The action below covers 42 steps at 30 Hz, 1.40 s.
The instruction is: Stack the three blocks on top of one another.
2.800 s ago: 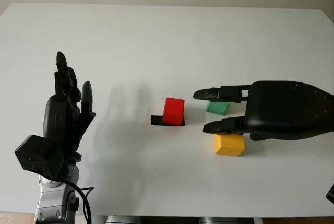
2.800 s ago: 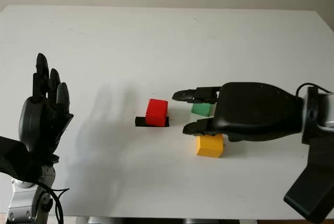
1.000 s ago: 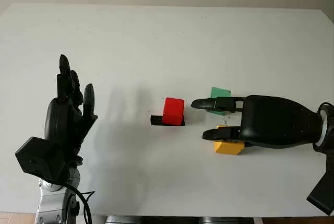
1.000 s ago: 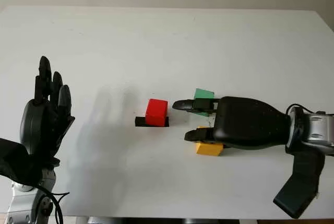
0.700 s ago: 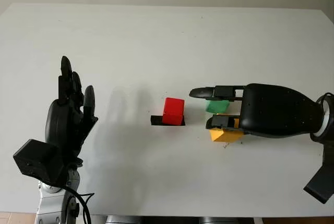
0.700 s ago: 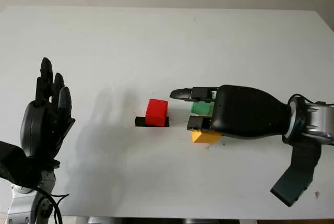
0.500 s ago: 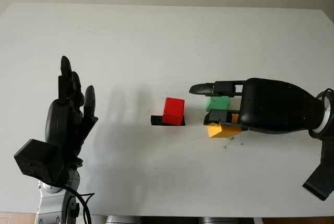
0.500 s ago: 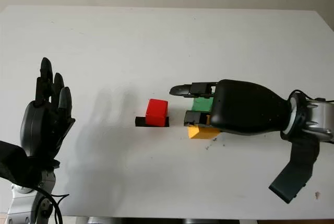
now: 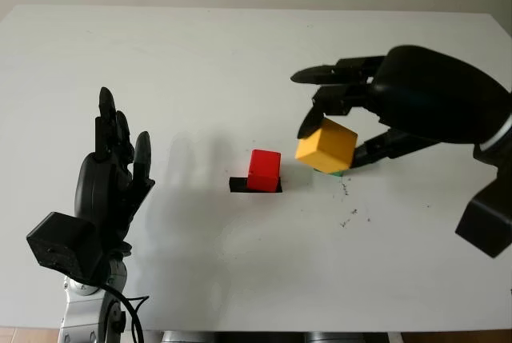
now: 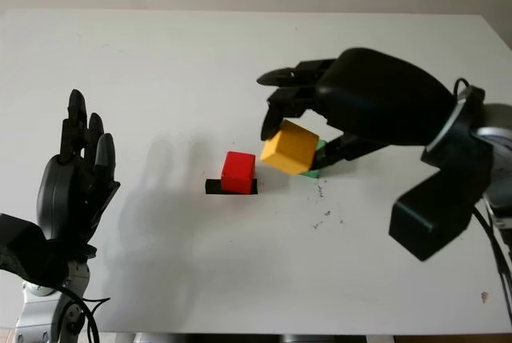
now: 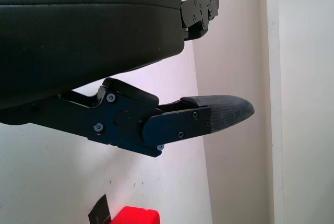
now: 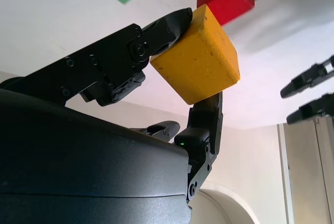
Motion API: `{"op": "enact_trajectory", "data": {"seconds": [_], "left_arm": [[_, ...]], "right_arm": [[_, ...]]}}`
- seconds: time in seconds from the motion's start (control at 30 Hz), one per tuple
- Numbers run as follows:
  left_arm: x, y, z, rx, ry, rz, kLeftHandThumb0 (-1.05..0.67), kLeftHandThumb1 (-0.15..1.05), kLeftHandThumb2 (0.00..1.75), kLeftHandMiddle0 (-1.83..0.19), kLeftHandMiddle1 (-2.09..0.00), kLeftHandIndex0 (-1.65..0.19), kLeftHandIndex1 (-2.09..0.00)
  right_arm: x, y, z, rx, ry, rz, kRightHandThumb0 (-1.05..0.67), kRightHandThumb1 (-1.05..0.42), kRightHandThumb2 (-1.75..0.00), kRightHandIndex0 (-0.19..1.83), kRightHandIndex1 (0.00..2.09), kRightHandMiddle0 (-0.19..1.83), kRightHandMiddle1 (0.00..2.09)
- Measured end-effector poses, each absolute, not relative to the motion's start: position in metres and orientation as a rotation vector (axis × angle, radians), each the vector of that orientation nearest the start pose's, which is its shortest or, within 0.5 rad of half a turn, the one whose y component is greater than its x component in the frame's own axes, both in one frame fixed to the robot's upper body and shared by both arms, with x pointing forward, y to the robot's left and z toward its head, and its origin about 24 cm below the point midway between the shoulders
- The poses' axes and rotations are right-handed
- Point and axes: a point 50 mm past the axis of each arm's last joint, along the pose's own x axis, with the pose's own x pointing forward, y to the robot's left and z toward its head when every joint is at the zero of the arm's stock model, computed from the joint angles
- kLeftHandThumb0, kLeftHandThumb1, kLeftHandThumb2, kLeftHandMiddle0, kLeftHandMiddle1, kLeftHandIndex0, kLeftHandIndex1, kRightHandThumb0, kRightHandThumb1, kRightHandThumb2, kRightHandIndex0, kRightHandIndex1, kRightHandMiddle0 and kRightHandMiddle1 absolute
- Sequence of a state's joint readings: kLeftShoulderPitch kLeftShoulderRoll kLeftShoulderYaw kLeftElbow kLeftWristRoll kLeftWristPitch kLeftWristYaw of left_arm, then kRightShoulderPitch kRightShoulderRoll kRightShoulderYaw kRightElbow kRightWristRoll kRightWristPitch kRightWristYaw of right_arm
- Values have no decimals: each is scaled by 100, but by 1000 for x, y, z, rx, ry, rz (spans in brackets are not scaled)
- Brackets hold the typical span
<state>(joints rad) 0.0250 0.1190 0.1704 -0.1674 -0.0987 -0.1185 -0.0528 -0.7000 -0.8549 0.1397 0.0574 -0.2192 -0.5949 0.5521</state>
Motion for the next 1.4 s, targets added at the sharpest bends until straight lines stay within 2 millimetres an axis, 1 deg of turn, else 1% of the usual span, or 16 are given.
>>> {"op": "enact_trajectory", "data": {"seconds": [0.13, 0.2, 0.27, 0.37, 0.43, 0.53, 0.7, 0.83, 0.97, 1.2, 1.4], "left_arm": [[242, 207, 92, 64, -276, 105, -66, 105, 55, 19, -4, 19, 0], [242, 206, 92, 69, -274, 103, -66, 105, 55, 19, -3, 19, 0], [242, 205, 92, 72, -272, 105, -66, 105, 55, 19, -4, 19, 0], [242, 204, 92, 70, -271, 108, -67, 105, 55, 19, -4, 19, 0], [242, 203, 92, 67, -271, 108, -66, 105, 55, 19, -3, 19, 0], [242, 203, 92, 65, -272, 111, -66, 105, 56, 19, -1, 19, 0], [240, 204, 91, 69, -267, 116, -65, 105, 57, 19, 0, 19, 0], [238, 204, 89, 62, -260, 124, -67, 105, 54, 19, -1, 19, 0], [238, 203, 88, 61, -259, 126, -66, 105, 54, 19, 0, 19, 0], [237, 204, 87, 65, -254, 128, -66, 105, 54, 19, -1, 19, 0], [236, 203, 91, 68, -268, 128, -66, 105, 55, 19, 0, 19, 0]], "right_arm": [[305, -160, 271, -1430, -795, 720, -38, -84, -5, 42, 6, 69, 104], [312, -152, 276, -1442, -767, 749, -36, -84, -5, 40, 5, 71, 96], [319, -144, 280, -1443, -736, 780, -35, -84, -6, 37, 4, 71, 95], [329, -133, 280, -1440, -699, 822, -33, -84, -6, 34, 3, 66, 101], [336, -127, 278, -1428, -666, 849, -32, -87, -6, 28, 2, 57, 115], [344, -122, 271, -1411, -619, 886, -32, -90, -6, 24, 2, 49, 125], [351, -115, 255, -1415, -602, 961, -36, -91, -6, 23, 3, 45, 131], [355, -110, 247, -1440, -576, 993, -37, -92, -6, 22, 3, 44, 132], [358, -107, 239, -1463, -551, 1020, -39, -94, -6, 21, 4, 41, 137], [358, -103, 235, -1481, -577, 1053, -39, -93, -5, 21, 5, 41, 141], [358, -103, 233, -1484, -577, 1067, -40, -94, -6, 20, 4, 40, 140]]}}
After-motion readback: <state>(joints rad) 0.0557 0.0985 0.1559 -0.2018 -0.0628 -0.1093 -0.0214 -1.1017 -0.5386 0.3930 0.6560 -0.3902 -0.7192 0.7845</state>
